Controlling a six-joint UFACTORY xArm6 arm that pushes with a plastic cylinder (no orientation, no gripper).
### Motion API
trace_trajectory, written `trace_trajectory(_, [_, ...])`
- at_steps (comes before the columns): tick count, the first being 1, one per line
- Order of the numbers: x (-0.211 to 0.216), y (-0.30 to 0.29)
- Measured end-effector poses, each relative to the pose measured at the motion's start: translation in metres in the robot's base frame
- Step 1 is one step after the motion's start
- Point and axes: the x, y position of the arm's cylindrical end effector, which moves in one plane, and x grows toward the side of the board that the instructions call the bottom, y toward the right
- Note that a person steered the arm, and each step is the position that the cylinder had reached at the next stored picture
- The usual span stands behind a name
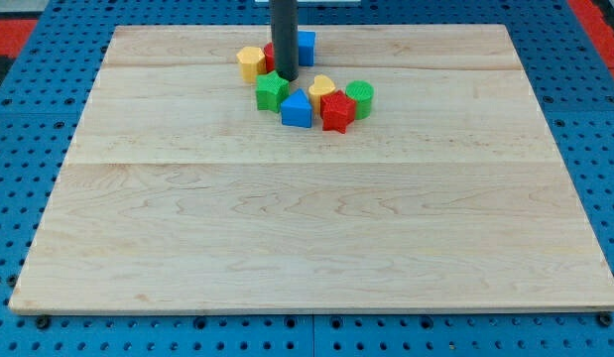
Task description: Move blue cube above yellow heart
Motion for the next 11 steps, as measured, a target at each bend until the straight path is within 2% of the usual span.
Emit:
trace_trajectory(2, [-0.007, 0.061])
trace_trajectory(5, [-0.087, 0.048])
trace_trajectory(6, [-0.102, 0.033])
trace_trajectory(8, [-0.098, -0.089])
trace_trajectory(9, [-0.098, -0.106])
trace_trajectory(11, [-0.085, -0.083])
